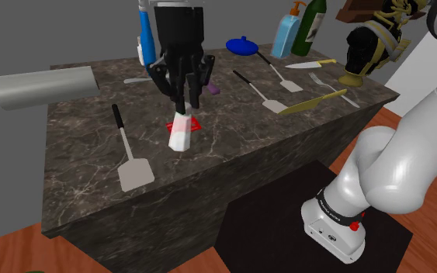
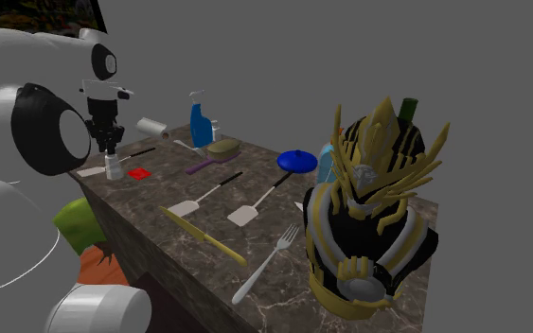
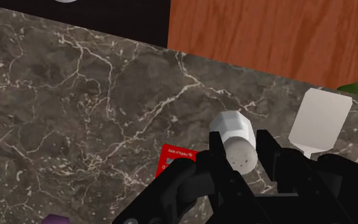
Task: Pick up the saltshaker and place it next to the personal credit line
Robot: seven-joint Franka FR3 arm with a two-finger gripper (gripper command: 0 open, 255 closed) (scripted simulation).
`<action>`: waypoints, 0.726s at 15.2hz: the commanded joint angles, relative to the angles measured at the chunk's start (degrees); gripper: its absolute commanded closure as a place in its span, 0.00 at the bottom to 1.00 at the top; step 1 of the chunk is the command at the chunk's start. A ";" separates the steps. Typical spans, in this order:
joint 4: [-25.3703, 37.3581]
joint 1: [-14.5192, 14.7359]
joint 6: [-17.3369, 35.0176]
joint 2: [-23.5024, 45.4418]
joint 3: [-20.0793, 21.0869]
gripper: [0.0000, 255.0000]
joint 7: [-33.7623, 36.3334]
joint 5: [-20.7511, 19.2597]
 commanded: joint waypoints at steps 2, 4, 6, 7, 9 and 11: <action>-2.86 -0.03 2.36 -0.48 -0.03 1.00 -0.57 0.07; -4.02 -0.02 3.35 -0.63 -0.01 1.00 -0.77 0.10; -4.01 -0.03 3.35 -0.62 0.00 1.00 -0.76 0.10; -4.00 -0.03 3.35 -0.62 0.00 1.00 -0.76 0.10; -4.00 -0.04 3.35 -0.62 0.01 1.00 -0.76 0.10; -4.00 -0.05 3.35 -0.62 0.02 1.00 -0.76 0.10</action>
